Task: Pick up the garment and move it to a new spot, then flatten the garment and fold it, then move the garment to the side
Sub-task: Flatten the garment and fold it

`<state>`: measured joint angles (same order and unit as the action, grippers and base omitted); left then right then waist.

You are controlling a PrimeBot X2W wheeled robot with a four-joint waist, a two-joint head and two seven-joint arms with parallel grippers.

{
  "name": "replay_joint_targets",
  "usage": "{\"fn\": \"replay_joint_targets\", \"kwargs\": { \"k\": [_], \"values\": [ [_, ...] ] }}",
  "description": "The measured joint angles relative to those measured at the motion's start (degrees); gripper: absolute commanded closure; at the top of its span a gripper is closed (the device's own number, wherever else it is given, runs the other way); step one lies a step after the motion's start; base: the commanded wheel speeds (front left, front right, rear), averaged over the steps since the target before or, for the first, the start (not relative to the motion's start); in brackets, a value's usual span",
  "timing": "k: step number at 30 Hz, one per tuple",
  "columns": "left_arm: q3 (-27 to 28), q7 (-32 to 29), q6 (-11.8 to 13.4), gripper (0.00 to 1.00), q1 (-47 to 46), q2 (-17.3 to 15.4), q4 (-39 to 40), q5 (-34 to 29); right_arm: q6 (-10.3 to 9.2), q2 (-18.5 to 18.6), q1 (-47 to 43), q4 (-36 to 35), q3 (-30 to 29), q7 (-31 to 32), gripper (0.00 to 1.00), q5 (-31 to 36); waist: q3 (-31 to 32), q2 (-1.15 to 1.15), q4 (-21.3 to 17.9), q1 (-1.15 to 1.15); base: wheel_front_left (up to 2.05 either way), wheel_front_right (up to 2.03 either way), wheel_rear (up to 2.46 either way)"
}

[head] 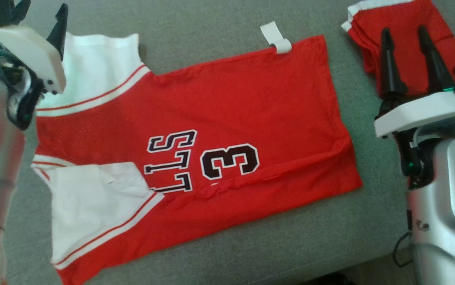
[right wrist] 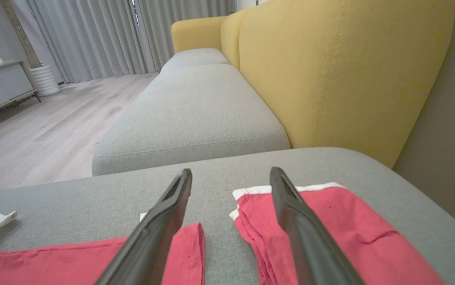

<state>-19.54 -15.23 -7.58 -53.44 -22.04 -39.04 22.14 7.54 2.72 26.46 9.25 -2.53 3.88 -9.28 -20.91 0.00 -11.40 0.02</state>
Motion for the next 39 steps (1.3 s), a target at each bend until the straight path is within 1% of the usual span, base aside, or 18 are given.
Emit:
{"fn": "replay_joint_targets", "kwargs": {
  "k": [4, 11, 16, 24, 25, 26, 27, 29, 33, 38, 39],
  "values": [
    [-4.5, -3.6, 0.0, 0.00, -2.1, -2.4, -3.4, 4.1, -0.01, 0.0, 0.1, 0.6, 0.9, -1.3, 0.00, -1.9, -2.6, 0.00, -1.5, 0.00, 0.00, 0.00, 0.00],
    [-6.9, -5.2, 0.0, 0.00, -4.4, -5.3, -10.5, 4.8, -0.01, 0.0, 0.3, 1.9, 2.1, -3.2, 0.00, -3.5, -5.4, 0.00, -3.3, -0.01, 0.00, 0.00, 0.00],
    [-9.9, -5.9, 0.0, 0.00, -5.6, -5.2, -11.0, 7.3, -0.01, 0.0, 0.3, 2.8, 1.9, -4.0, 0.00, -3.8, -5.9, 0.00, -3.5, -0.02, 0.00, 0.00, 0.00],
    [-15.2, -7.4, 0.0, 0.00, -5.9, -5.2, -8.8, 15.2, -0.01, 0.0, 1.8, 4.4, 1.6, -4.1, 0.00, -3.7, -5.8, 0.00, -3.2, -0.02, 0.00, 0.00, 0.00],
    [-16.0, -7.8, 0.0, 0.27, -5.9, -5.2, -8.2, 16.4, -0.01, 0.0, 2.0, 4.5, 1.5, -4.1, 0.00, -3.7, -5.7, 0.00, -3.1, -0.02, 0.00, 0.00, 0.00],
    [-16.5, -8.3, 0.0, 0.69, -5.9, -5.2, -7.7, 17.8, -0.01, 0.0, 2.2, 4.6, 1.4, -4.1, 0.00, -3.7, -5.7, 0.00, -3.1, -0.02, 0.00, 0.00, 0.00],
    [-17.4, -8.6, 0.0, 1.00, -5.9, -5.2, -7.0, 19.0, -0.01, 0.0, 2.3, 4.6, 1.1, -4.1, 0.00, -3.6, -5.6, 0.00, -3.0, -0.02, 0.00, 0.00, 0.00],
    [-18.6, -8.5, 0.0, 1.00, -5.8, -5.2, -6.3, 20.5, -0.01, 0.0, 2.3, 4.8, 0.7, -4.1, 0.00, -3.1, -5.4, 0.00, -2.8, -0.02, 0.00, 0.00, 0.00],
    [-19.8, -6.3, 0.0, 1.00, -5.6, -5.6, -6.3, 22.0, -0.01, 0.0, 2.3, 5.8, -0.1, -4.1, 0.00, -2.2, -4.6, 0.00, -2.3, -0.02, 0.00, 0.00, 0.00],
    [-20.6, -0.4, 0.0, 1.00, -5.5, -5.6, -6.4, 22.8, -0.01, 0.0, 2.3, 6.7, -1.1, -3.7, 0.00, -0.6, -2.8, 0.00, -1.2, -0.02, 0.00, 0.00, 0.00],
    [-21.1, 1.9, 0.0, 1.00, -5.4, -5.3, -5.9, 23.7, -0.01, 0.0, 2.4, 7.3, -1.3, -2.9, 0.00, 0.1, -2.0, 0.00, -0.5, -0.02, 0.00, 0.00, 0.00]
  ]
}}
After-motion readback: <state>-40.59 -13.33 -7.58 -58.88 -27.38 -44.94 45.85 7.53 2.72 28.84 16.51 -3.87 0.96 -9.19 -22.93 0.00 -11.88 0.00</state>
